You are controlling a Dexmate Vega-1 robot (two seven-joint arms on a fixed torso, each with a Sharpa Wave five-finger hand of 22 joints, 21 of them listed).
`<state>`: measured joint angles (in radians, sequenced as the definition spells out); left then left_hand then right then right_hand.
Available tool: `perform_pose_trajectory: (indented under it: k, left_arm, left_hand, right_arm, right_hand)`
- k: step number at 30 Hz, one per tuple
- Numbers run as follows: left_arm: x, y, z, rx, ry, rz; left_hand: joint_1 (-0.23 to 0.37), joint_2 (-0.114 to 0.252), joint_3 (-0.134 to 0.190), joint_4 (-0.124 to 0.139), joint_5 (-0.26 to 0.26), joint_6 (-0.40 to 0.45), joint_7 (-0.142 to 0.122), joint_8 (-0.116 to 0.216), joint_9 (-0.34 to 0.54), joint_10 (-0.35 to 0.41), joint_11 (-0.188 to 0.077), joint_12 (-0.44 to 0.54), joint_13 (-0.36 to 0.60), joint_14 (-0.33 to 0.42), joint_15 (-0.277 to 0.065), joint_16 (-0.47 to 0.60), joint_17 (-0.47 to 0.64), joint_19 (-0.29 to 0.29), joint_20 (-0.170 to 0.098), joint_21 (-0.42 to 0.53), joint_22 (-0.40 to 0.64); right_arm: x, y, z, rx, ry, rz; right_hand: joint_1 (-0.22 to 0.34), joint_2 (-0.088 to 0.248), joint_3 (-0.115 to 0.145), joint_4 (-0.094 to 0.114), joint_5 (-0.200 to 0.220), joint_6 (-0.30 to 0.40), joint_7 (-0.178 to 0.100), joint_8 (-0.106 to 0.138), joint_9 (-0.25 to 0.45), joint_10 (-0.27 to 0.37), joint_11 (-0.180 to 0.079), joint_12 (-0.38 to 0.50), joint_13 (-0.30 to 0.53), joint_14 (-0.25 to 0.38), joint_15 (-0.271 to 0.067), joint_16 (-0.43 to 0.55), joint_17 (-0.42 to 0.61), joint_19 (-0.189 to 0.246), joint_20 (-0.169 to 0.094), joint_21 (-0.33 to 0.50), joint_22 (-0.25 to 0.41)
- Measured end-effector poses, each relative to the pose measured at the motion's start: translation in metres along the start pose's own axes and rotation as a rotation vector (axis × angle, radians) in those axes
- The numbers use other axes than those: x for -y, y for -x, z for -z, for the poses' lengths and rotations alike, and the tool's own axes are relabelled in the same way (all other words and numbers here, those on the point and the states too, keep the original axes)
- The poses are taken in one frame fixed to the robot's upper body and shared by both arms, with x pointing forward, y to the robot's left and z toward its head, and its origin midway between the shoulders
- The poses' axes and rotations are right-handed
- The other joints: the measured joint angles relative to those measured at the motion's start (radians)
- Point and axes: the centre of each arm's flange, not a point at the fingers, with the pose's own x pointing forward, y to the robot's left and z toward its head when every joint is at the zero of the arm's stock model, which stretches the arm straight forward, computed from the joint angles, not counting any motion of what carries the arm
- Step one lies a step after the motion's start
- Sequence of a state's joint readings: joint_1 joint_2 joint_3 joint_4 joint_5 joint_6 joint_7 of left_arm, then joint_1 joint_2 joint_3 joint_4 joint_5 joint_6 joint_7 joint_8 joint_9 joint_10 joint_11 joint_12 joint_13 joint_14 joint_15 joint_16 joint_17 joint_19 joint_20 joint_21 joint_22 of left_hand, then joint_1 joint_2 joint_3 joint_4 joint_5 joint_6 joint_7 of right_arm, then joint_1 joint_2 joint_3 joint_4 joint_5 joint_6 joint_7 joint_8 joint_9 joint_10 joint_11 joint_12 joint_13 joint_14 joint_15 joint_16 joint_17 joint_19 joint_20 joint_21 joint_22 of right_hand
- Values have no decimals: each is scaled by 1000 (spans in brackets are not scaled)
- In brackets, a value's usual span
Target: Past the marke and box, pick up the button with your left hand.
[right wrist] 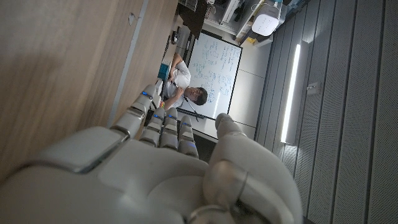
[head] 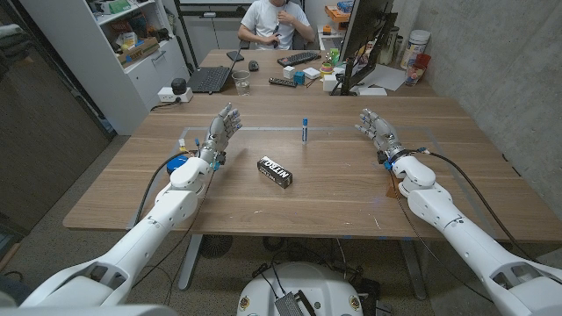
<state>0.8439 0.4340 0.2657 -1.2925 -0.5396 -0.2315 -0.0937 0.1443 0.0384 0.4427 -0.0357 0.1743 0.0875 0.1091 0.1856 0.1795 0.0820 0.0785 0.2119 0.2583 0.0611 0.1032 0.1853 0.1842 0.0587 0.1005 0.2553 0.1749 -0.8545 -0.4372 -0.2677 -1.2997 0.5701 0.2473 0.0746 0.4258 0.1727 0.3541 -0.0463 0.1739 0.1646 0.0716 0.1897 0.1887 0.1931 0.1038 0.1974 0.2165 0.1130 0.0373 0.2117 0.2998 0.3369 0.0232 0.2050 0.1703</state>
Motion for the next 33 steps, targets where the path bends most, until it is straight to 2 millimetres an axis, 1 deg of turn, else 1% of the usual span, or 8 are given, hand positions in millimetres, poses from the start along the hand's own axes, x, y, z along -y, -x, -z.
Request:
perform_pose_trajectory:
  k: [7, 15, 22, 28, 33]
  left_arm:
    - [-4, -3, -3, 7, 4, -12]
    - [-3, -1, -2, -1, -17, -12]
    - [-1, 6, -2, -7, -36, -19]
    - [-1, 14, -5, -21, -73, -24]
    - [-3, 24, -13, -13, -96, -37]
  left_hand:
    - [0, 0, 0, 0, 0, 0, 0, 0, 0, 0, 0, 0, -3, 0, 0, 0, 0, 0, 0, 0, 0]
    - [0, 0, 0, 0, 5, 0, 0, 0, 0, 0, 0, 0, -3, 0, 0, 0, 0, 0, 0, 0, 0]
    - [0, 0, 0, 0, 5, 0, 0, 0, 0, 0, 0, 0, -3, 0, 0, 0, 0, -1, 1, 0, 0]
    - [5, 5, 4, -4, 5, 0, 0, 0, 0, 0, 0, 0, -7, 0, 0, 4, 0, 0, 11, -4, 0]
    - [9, 9, 6, -7, 5, 0, 0, 0, 0, 0, 0, 0, -8, 0, 0, 4, 0, 0, 11, -4, 0]
  right_arm:
    - [-3, -1, -2, 4, 11, -21]
    - [-2, 1, -6, 13, 10, -15]
    - [-1, 4, -7, 10, 27, -20]
    - [1, 8, -7, 9, 20, -9]
    - [2, 10, -4, 6, 16, -6]
  right_hand:
    - [0, 0, 0, 0, 0, 0, 0, 0, 0, 0, 0, 0, 0, 0, 0, 0, 0, 0, 0, 0, 0]
    - [0, 0, 0, 0, 0, 0, 0, 0, 0, 0, 0, 0, 0, 0, 0, 0, 0, 0, 0, 0, 0]
    - [0, 0, 0, 0, 0, 0, 0, 0, 0, 0, 0, 0, -3, 0, 0, 0, 0, 0, 0, 0, 0]
    - [0, 0, 0, 0, 0, 0, 0, 0, 0, 3, 3, 0, -3, 0, 0, 0, 0, 0, 0, 0, 0]
    - [0, 0, 0, 0, 0, 5, -6, 0, 0, 4, 4, 0, -3, 0, 0, 0, 0, 0, 0, 0, 0]
